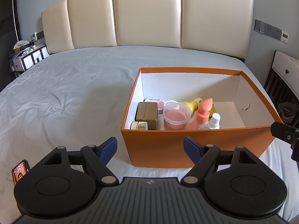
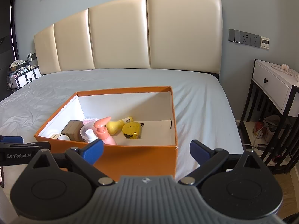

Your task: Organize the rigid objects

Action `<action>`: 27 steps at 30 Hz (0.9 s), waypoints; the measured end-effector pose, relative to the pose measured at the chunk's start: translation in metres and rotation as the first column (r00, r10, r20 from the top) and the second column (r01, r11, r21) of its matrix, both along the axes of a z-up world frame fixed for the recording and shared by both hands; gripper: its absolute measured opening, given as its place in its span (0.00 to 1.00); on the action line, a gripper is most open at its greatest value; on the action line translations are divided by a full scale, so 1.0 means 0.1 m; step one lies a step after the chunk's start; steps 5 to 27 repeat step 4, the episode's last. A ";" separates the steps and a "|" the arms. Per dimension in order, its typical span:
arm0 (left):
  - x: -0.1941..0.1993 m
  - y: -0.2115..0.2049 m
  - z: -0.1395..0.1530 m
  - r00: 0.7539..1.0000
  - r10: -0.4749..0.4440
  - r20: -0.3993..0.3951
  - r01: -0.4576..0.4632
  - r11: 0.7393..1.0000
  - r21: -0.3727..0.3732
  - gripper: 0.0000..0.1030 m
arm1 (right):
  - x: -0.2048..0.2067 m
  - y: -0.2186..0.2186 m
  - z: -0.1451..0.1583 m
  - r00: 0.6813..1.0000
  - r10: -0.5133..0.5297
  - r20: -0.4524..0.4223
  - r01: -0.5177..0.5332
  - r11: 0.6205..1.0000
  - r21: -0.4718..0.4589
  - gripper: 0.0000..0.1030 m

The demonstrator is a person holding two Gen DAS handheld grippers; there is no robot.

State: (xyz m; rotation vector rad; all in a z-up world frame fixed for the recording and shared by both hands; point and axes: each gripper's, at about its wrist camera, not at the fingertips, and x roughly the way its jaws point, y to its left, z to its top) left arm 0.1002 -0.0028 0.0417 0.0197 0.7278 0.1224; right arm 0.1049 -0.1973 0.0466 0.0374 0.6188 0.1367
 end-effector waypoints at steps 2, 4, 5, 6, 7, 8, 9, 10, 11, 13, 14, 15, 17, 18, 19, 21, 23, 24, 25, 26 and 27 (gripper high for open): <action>0.00 0.01 0.00 1.000 0.003 -0.001 -0.003 1.000 0.000 0.92 | 0.00 0.00 0.00 1.000 0.000 0.000 0.000 1.000 0.002 0.94; 0.00 0.00 0.00 1.000 0.003 -0.002 -0.003 1.000 0.003 0.92 | 0.01 0.00 0.00 1.000 0.001 -0.001 -0.001 1.000 0.000 0.94; 0.00 0.00 0.00 1.000 0.003 -0.002 -0.003 1.000 0.003 0.92 | 0.01 0.00 0.00 1.000 0.001 -0.001 -0.001 1.000 0.000 0.94; 0.00 0.00 0.00 1.000 0.003 -0.002 -0.003 1.000 0.003 0.92 | 0.01 0.00 0.00 1.000 0.001 -0.001 -0.001 1.000 0.000 0.94; 0.00 0.00 0.00 1.000 0.003 -0.002 -0.003 1.000 0.003 0.92 | 0.01 0.00 0.00 1.000 0.001 -0.001 -0.001 1.000 0.000 0.94; 0.00 0.00 0.00 1.000 0.003 -0.002 -0.003 1.000 0.003 0.92 | 0.01 0.00 0.00 1.000 0.001 -0.001 -0.001 1.000 0.000 0.94; 0.00 0.00 0.00 1.000 0.003 -0.002 -0.003 1.000 0.003 0.92 | 0.01 0.00 0.00 1.000 0.001 -0.001 -0.001 1.000 0.000 0.94; 0.00 0.00 0.00 1.000 0.003 -0.002 -0.003 1.000 0.003 0.92 | 0.01 0.00 0.00 1.000 0.001 -0.001 -0.001 1.000 0.000 0.94; 0.00 0.00 0.00 1.000 0.003 -0.002 -0.003 1.000 0.003 0.92 | 0.01 0.00 0.00 1.000 0.001 -0.001 -0.001 1.000 0.000 0.94; 0.00 0.00 0.00 1.000 0.003 -0.002 -0.003 1.000 0.003 0.92 | 0.01 0.00 0.00 1.000 0.001 -0.001 -0.001 1.000 0.000 0.94; 0.00 0.00 0.00 1.000 0.003 -0.002 -0.003 1.000 0.003 0.92 | 0.01 0.00 0.00 1.000 0.001 -0.001 -0.001 1.000 0.000 0.94; 0.00 0.00 0.00 1.000 0.003 -0.002 -0.003 1.000 0.003 0.92 | 0.01 0.00 0.00 1.000 0.001 -0.001 -0.001 1.000 0.000 0.94; 0.00 0.00 0.00 1.000 0.003 -0.002 -0.003 1.000 0.003 0.92 | 0.01 0.00 0.00 1.000 0.001 -0.001 -0.001 1.000 0.000 0.94; 0.00 0.00 0.00 1.000 0.003 -0.002 -0.003 1.000 0.003 0.92 | 0.01 0.00 0.00 1.000 0.001 -0.001 -0.001 1.000 0.000 0.94; 0.00 0.00 0.00 1.000 0.003 -0.002 -0.003 1.000 0.003 0.92 | 0.01 0.00 0.00 1.000 0.001 -0.001 -0.001 1.000 0.000 0.94; 0.00 0.00 0.00 1.000 0.003 -0.002 -0.003 1.000 0.003 0.92 | 0.01 0.00 0.00 1.000 0.001 -0.001 -0.001 1.000 0.000 0.94; 0.00 0.00 0.00 1.000 0.003 -0.002 -0.003 1.000 0.003 0.92 | 0.01 0.00 0.00 1.000 0.001 -0.001 -0.001 1.000 0.000 0.94; 0.00 0.00 0.00 1.000 0.003 -0.002 -0.003 1.000 0.003 0.92 | 0.01 0.00 0.00 1.000 0.001 -0.001 -0.001 1.000 0.000 0.94; 0.00 0.00 0.00 1.000 0.003 -0.002 -0.003 1.000 0.003 0.92 | 0.01 0.00 0.00 1.000 0.001 -0.001 -0.001 1.000 0.000 0.94; 0.00 0.00 0.00 1.000 0.003 -0.002 -0.003 1.000 0.003 0.92 | 0.01 0.00 0.00 1.000 0.001 -0.001 -0.001 1.000 0.000 0.94; 0.00 0.00 0.00 1.000 0.003 -0.002 -0.003 1.000 0.003 0.92 | 0.01 0.00 0.00 1.000 0.001 -0.001 -0.001 1.000 0.000 0.94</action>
